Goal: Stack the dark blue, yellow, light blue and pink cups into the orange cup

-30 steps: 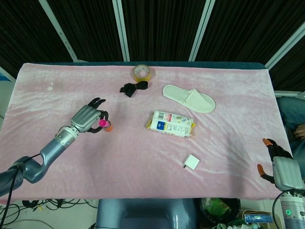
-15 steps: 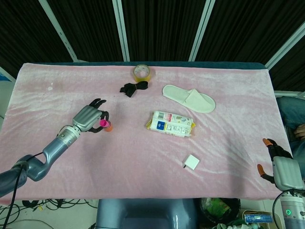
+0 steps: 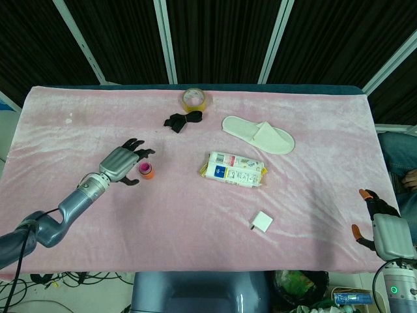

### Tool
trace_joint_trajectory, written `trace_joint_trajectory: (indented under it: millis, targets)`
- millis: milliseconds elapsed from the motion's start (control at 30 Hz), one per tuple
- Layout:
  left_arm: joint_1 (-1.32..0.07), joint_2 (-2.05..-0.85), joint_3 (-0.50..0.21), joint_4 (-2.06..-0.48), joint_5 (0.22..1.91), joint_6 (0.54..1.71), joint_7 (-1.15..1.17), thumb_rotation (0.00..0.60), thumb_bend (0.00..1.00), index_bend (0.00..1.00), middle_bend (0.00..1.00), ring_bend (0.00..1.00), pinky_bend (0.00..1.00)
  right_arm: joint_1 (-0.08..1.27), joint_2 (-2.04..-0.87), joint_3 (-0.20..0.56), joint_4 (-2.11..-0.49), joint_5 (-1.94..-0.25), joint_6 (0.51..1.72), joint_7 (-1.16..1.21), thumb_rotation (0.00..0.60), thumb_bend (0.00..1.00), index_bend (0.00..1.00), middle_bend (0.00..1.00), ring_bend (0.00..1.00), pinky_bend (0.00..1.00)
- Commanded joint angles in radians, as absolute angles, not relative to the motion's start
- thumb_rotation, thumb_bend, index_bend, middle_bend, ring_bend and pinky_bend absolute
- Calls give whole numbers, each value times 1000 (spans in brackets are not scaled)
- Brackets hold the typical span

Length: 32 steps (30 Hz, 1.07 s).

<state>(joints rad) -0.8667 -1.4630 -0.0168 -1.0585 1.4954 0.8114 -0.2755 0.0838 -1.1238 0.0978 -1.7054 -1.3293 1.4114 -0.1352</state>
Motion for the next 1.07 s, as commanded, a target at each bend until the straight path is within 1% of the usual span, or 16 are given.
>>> trace_joint_trajectory:
  millis: [33,133,300,367,467,533,567,633,733,800,1067]
  targets:
    - [-849,-1422,-39,-1100,1498,880,-271,600,184,83,191,0,0,84,-1124,98,-1705,-1330,1411,-135,600,297,145,100,173,239]
    - [-807,-1333,-44,-1217,1517,979,-238,600,184,83,187,0,0,85,-1124,98,-1706,-1328,1410,-135,600,298,145,99,173,239]
    - [-728,-1177,-38,-1421,1501,1076,-102,600,184,85,177,0,0,84,-1125,97,-1706,-1332,1413,-138,600,297,144,100,173,238]
    - [-675,-1108,-26,-1518,1481,1126,-21,600,184,85,167,0,0,83,-1125,97,-1705,-1333,1416,-140,600,298,145,100,173,238]
    - [-610,-1043,-7,-1616,1465,1185,28,600,184,73,137,0,0,83,-1126,98,-1704,-1334,1418,-142,600,297,145,100,173,239]
    - [-552,-999,14,-1675,1468,1246,39,600,184,62,115,0,0,83,-1126,98,-1703,-1336,1419,-142,600,298,145,100,173,239]
    - [-498,-969,39,-1707,1475,1299,38,600,184,58,108,0,0,83,-1126,98,-1701,-1339,1422,-143,600,298,145,100,173,239]
    - [-445,-943,66,-1733,1499,1356,33,600,183,56,104,0,0,84,-1128,99,-1698,-1343,1425,-144,600,298,145,99,173,238]
    - [-336,-912,125,-1754,1524,1439,-15,600,183,56,111,0,0,88,-1134,99,-1691,-1361,1433,-148,600,297,145,100,173,239]
    - [-293,-908,146,-1743,1537,1466,-38,600,184,56,113,0,0,90,-1139,99,-1682,-1376,1439,-148,600,297,145,100,173,238]
    - [-203,-948,157,-1658,1609,1560,-99,600,184,68,114,0,0,86,-1144,100,-1664,-1398,1461,-127,600,297,145,99,172,238]
